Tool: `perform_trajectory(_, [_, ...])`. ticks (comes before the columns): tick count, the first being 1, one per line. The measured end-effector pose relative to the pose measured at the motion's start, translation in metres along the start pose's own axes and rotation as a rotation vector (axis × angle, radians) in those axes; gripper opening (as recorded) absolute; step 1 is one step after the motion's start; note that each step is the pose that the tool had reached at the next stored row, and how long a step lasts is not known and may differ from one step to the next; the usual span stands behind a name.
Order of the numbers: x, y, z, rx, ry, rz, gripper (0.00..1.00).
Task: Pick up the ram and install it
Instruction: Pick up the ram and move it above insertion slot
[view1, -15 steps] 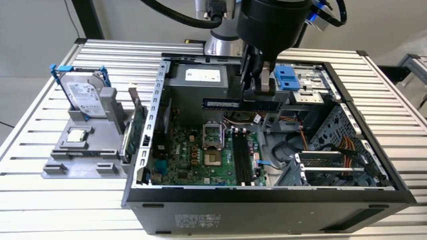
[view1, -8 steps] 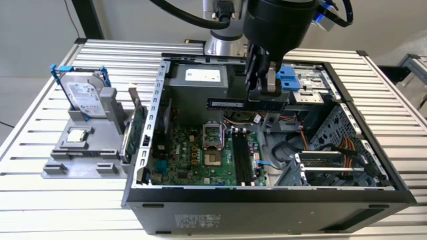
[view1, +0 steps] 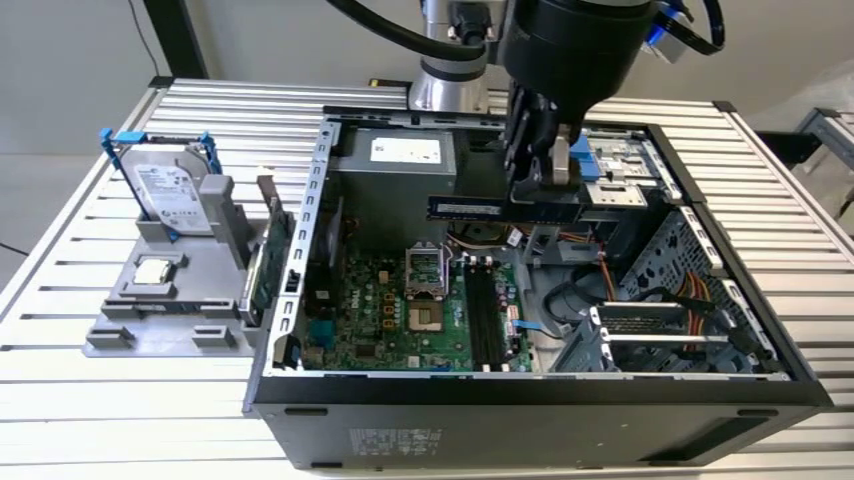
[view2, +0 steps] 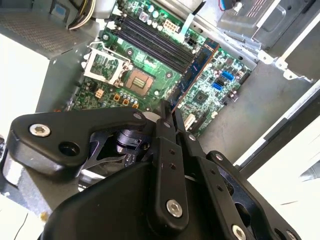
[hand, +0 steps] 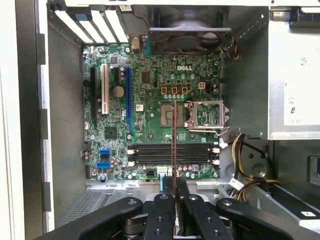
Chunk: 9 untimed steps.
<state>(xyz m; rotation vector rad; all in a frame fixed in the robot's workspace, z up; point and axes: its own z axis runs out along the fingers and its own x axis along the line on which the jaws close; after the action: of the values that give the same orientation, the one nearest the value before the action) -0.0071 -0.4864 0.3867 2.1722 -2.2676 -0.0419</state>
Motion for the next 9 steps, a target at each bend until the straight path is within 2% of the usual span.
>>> perform_trajectory(9, [-0.0003,-0.0065,-0.0001,0.0000,0.0000,0.000,0.00])
